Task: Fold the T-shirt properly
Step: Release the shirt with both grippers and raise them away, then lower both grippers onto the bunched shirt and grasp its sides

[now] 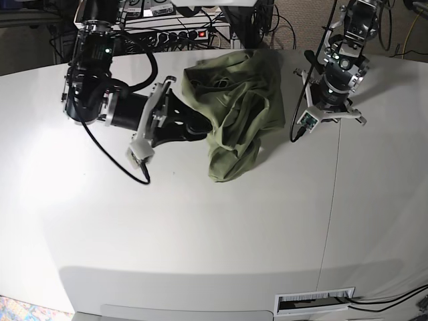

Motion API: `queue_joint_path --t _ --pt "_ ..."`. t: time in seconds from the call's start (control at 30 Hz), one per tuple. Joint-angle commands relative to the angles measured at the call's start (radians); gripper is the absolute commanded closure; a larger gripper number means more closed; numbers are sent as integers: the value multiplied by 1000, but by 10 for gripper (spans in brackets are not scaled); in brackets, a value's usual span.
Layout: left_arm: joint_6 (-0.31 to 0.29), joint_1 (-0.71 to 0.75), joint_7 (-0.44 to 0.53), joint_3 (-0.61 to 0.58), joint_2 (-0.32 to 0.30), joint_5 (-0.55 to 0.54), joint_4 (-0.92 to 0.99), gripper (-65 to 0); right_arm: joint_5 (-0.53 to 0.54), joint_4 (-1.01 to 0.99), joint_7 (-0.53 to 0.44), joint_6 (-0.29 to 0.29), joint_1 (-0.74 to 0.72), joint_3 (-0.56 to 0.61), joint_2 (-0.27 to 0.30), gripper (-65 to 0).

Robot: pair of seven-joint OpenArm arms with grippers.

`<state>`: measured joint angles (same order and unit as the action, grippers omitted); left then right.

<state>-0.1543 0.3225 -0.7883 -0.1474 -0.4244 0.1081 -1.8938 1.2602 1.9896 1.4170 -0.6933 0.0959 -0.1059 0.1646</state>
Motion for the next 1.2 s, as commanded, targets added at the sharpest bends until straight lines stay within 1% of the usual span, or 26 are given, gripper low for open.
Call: queue_joint_path --t 0.0,0.1,0.2,0.3,0.33,0.4,0.47,0.6,0.77,0.83,0.9,1.03,1.17 --pt "-13 21 -58 1 -8 -10 2 -147 34 25 -21 -5 3 -6 14 -131" --pt "-14 43 -59 1 -8 -25 -8 -147 31 48 -21 -5 35 -7 35 -131" --pt "-14 51 -69 1 -8 -75 -31 -140 17 51 -21 -5 43 -8 52 -131" --pt "-14 52 -80 1 -8 -93 -72 -70 2 51 -21 -5 42 -7 61 -131" --pt "-14 51 -80 1 -8 -93 -93 -58 -1 51 -21 -5 42 -7 63 -131" --pt "-9 51 -79 1 -8 -93 -146 -48 -15 51 -21 -5 42 -7 63 -131" --pt "10 54 -80 1 -8 -94 -205 -36 -30 51 -21 -5 42 -7 63 -131" --pt "24 93 -66 1 -8 -94 -284 0 -32 51 -21 -5 43 -7 67 -131" --pt "23 161 -72 1 -8 -111 -294 0 -62 51 -21 -5 43 -7 68 -131" --pt "21 189 -71 1 -8 -145 -294 0 -61 51 -21 -5 43 -7 68 -131" --pt "-3 218 -66 1 -8 -176 -294 0 -61 51 -21 -5 43 -7 68 -131" --pt "-24 266 -39 1 -8 -223 -294 0 -64 51 -21 -5 43 -7 68 -131" --pt "-31 282 -12 1 -8 -319 -294 0 -68 51 -21 -5 43 -7 68 -131"
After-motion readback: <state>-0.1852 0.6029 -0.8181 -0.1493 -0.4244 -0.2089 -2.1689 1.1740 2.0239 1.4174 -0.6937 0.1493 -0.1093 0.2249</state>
